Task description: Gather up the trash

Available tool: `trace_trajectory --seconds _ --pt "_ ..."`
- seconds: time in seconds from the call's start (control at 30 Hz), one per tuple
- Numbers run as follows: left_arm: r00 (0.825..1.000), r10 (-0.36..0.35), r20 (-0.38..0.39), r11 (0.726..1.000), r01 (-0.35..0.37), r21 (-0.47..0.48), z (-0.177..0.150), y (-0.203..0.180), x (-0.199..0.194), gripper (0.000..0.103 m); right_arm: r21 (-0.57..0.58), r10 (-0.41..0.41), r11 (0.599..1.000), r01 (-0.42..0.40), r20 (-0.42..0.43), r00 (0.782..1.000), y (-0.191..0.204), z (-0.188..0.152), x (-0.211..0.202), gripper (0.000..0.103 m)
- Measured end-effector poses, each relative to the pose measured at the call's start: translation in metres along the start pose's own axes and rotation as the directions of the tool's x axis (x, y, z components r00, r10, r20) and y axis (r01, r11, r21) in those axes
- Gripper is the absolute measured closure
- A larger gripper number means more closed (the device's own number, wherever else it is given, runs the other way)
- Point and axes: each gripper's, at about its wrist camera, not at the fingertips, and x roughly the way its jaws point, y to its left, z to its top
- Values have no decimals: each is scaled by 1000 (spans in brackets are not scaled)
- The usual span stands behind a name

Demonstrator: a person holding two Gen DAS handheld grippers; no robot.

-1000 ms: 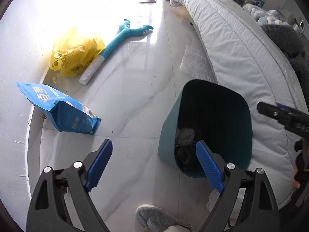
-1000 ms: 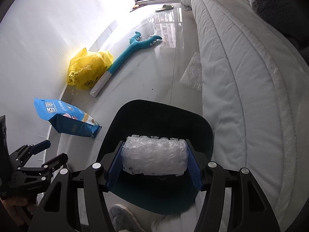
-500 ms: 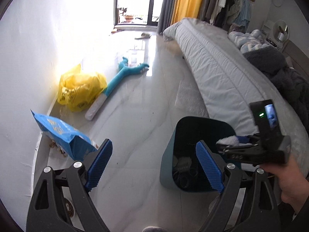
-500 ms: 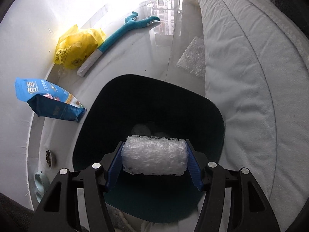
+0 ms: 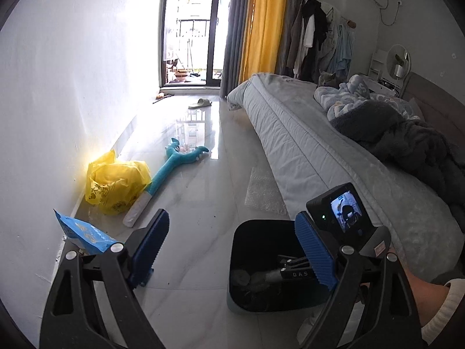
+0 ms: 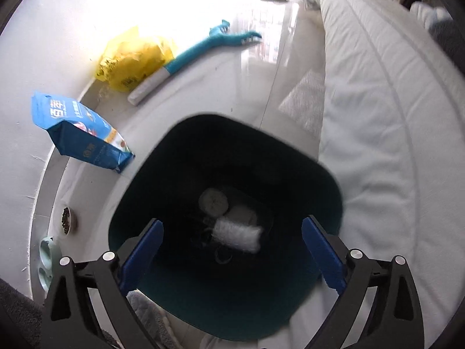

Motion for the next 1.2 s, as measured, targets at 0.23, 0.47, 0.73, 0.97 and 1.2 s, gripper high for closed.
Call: trace_trajectory --seconds 0.23,0.47,0.73,0.97,1.2 --pt "996 2 92 1000 -5 28 -1 -30 -41 5 42 29 998 -37 177 984 -19 -11 -70 3" --pt "992 -29 127 998 21 61 -5 -61 -60 3 103 -12 994 -22 316 949 -55 -47 -140 3" --pt "992 -9 129 1000 7 14 -7 -79 -78 3 134 -157 986 101 521 839 -88 -100 -235 3" --pt "975 22 221 998 -34 53 -4 -94 -115 3 248 -242 963 104 628 739 -123 -167 -323 3" --pt "983 -27 180 996 12 83 -28 -109 -114 3 357 -373 918 172 630 681 -155 -237 -365 3"
